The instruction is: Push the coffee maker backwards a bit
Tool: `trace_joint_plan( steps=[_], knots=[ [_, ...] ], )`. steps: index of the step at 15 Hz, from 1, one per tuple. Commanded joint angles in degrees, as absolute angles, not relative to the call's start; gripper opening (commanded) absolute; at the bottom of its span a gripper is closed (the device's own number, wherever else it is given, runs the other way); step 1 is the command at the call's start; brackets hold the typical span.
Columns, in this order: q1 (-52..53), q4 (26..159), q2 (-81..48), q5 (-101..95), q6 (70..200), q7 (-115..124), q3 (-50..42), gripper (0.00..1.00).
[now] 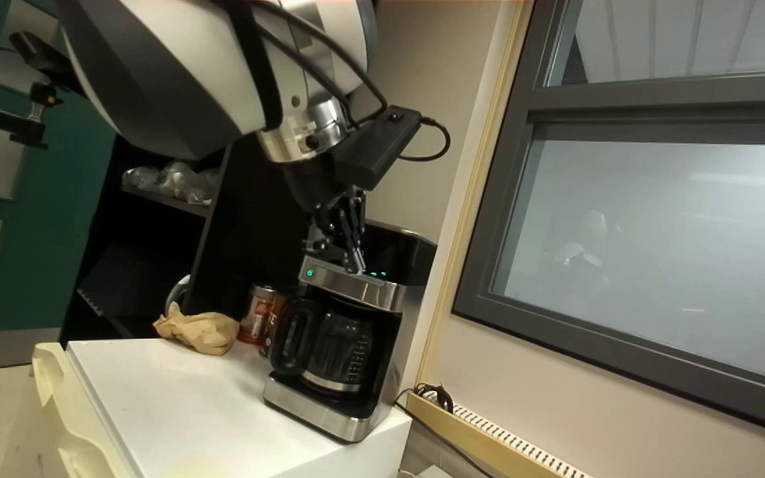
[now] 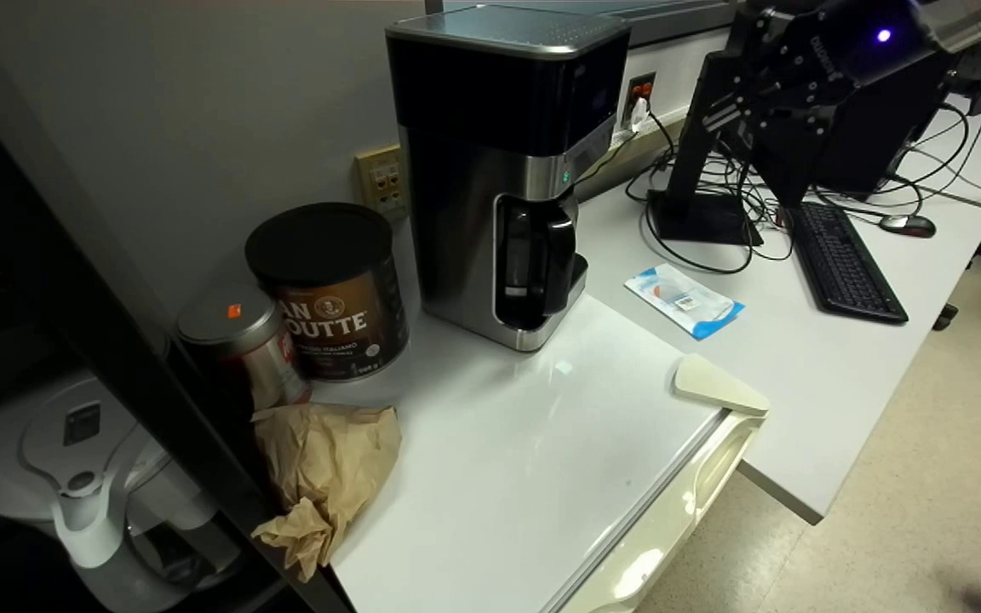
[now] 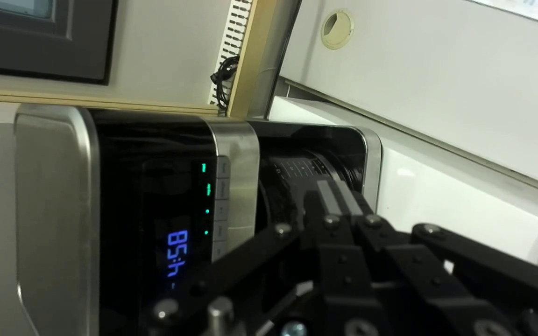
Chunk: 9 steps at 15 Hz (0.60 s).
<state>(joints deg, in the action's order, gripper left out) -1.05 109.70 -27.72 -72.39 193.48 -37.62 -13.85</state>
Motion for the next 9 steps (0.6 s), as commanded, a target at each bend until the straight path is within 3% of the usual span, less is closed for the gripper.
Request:
trace_joint_plan(
  steps=[1, 9],
  knots=[
    [0.93, 113.87, -24.13, -73.9, 197.72, -39.22, -17.63, 0.0],
    [1.33, 119.44, -21.51, -73.22, 200.96, -41.31, -18.66, 0.0]
  ],
)
